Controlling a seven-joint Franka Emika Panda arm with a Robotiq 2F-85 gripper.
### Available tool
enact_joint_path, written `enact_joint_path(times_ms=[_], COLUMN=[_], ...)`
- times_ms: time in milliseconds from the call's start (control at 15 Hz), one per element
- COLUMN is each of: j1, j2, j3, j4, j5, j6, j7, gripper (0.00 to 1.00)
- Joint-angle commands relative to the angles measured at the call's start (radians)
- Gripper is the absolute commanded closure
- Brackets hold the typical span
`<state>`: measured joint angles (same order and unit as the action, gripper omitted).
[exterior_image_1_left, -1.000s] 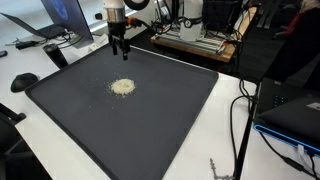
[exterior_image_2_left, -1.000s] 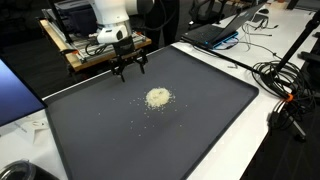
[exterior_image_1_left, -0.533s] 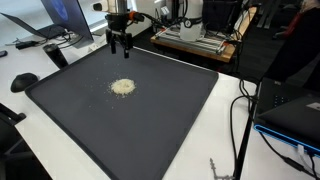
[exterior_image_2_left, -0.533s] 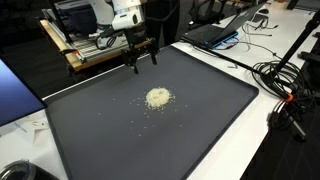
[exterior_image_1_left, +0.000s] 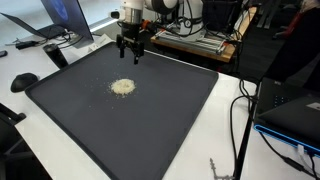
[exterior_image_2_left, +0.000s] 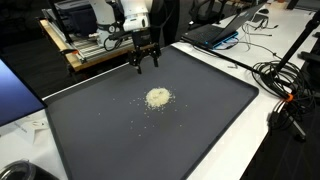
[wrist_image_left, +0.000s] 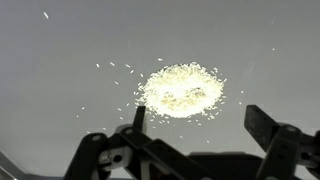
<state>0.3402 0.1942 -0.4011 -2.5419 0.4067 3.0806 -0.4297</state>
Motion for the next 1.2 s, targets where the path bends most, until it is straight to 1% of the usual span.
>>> enact_joint_path(times_ms=[0, 200, 400, 467, 533, 600, 733, 867, 933, 1000, 1067, 1133], j1=[0.152, 0.347, 0.493, 0.532, 0.551, 0.472, 0.420, 0.315, 0.247, 0.178, 0.098, 0.028], j2=[0.100, 0.190, 0.213, 0.220, 0.215, 0.183, 0.174, 0.171, 0.172, 0.176, 0.170, 0.175], j3=[-0.143, -0.311, -0.421, -0.450, -0.459, -0.394, -0.335, -0.237, -0.176, -0.117, -0.042, 0.019], j4=[0.020, 0.085, 0.140, 0.160, 0.183, 0.205, 0.266, 0.331, 0.364, 0.399, 0.423, 0.448], j5=[-0.107, -0.189, -0.247, -0.263, -0.272, -0.427, -0.509, -0.559, -0.565, -0.569, -0.547, -0.535], j6=[0.009, -0.081, -0.186, -0.223, -0.276, -0.313, -0.410, -0.502, -0.545, -0.587, -0.615, -0.625], j7=[0.139, 0.242, 0.301, 0.318, 0.319, 0.431, 0.480, 0.506, 0.501, 0.497, 0.462, 0.445], gripper=[0.00, 0.00, 0.00, 0.00, 0.00, 0.00, 0.00, 0.00, 0.00, 0.00, 0.00, 0.00])
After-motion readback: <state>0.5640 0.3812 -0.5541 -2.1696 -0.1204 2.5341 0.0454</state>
